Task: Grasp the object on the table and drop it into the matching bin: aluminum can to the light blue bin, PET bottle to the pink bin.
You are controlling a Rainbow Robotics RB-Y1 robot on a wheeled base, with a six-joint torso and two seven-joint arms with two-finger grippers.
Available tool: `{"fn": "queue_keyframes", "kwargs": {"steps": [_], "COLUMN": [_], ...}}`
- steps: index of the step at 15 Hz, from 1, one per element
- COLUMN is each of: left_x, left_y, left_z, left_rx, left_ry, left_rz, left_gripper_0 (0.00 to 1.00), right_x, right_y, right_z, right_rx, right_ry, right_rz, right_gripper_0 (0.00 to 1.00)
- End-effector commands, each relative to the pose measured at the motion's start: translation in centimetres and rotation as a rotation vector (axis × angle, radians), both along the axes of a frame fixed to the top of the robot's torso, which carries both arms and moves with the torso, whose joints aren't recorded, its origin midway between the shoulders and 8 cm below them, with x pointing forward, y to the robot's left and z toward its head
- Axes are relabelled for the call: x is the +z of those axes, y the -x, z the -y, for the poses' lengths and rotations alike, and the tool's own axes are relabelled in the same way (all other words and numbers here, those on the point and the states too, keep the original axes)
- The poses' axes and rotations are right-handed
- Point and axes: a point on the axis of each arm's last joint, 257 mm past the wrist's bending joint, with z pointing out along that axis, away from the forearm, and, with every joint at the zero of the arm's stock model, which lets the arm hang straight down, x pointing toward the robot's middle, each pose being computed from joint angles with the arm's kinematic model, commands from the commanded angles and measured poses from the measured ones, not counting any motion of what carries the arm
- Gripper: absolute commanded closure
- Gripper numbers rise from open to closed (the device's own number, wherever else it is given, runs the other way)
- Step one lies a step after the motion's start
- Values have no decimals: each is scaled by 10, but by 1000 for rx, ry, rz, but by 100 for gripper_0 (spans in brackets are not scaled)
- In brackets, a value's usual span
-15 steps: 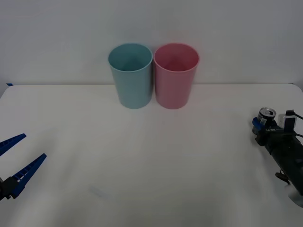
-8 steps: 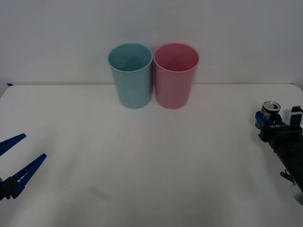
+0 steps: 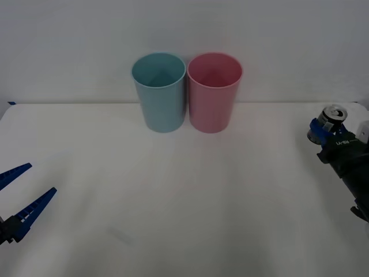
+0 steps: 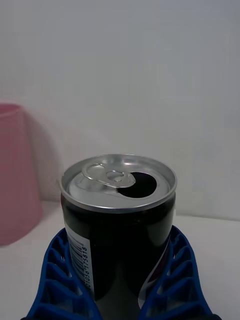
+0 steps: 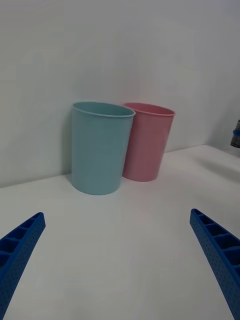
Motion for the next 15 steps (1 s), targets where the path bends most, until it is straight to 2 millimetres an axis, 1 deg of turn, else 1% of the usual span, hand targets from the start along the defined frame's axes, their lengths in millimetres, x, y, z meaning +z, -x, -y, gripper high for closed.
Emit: {"fn": "queue_keyframes", "kwargs": {"steps": [1,3,6,8,12,15], "left_x": [0,0,0,0,0,0], "left_y": [0,0,0,0,0,0], "left_z": [0,0,0,0,0,0], "left_rx": [0,0,0,0,0,0], "left_ry": [0,0,0,0,0,0], "left_rz": [0,0,0,0,0,0], "left_gripper_0": [0,0,0,0,0,0], "right_x": [30,54,80,94,115,126], "right_y": [9,17,34,48,67,76], "right_z": [-17,-29,-51,-72,-111,-129], "right_rx": [85,151,251,330,470,532], "right_ry": [-62,-110,-146,-168,-180,-157], "right_rz": [32,50,58,46,23,28], "right_gripper_0": [100,100,100,100,100,100]}}
